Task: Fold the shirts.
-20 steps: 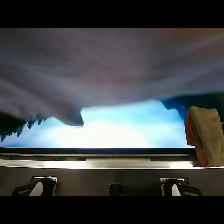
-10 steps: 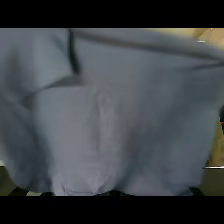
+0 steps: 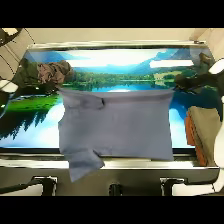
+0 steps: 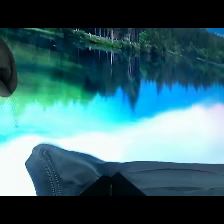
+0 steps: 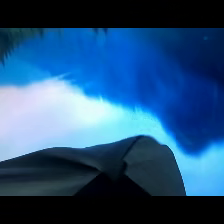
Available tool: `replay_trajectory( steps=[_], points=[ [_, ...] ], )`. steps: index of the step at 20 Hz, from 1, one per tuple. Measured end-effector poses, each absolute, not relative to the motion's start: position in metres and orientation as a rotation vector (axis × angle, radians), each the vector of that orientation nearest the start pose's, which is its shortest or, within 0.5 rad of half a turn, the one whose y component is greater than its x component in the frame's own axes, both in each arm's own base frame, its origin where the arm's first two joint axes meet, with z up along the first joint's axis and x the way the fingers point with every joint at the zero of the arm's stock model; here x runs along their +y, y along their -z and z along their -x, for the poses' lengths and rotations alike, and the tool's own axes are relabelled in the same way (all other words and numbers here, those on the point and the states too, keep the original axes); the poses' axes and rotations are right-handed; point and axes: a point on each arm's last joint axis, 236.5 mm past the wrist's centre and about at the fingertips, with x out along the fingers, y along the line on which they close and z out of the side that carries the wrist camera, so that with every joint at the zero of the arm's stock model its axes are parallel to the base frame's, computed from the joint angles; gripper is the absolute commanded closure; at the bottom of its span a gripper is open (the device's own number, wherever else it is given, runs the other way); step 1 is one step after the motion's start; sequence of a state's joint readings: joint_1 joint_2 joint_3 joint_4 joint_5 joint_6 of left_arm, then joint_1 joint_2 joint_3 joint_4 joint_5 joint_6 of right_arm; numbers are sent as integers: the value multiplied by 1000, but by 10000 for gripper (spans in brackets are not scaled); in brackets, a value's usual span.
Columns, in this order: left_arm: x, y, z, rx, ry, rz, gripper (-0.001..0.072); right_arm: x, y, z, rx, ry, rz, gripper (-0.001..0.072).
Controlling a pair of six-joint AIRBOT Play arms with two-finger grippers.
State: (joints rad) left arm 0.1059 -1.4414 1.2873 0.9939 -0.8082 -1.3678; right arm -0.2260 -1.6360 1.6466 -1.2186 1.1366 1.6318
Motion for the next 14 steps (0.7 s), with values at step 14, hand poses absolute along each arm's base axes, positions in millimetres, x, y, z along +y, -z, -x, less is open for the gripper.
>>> replay_trajectory(
  steps=[14],
  points=[
    [-47, 7, -506, 1128, 266, 450, 686, -45, 15, -508, 1203, 15, -463, 656]
  ],
)
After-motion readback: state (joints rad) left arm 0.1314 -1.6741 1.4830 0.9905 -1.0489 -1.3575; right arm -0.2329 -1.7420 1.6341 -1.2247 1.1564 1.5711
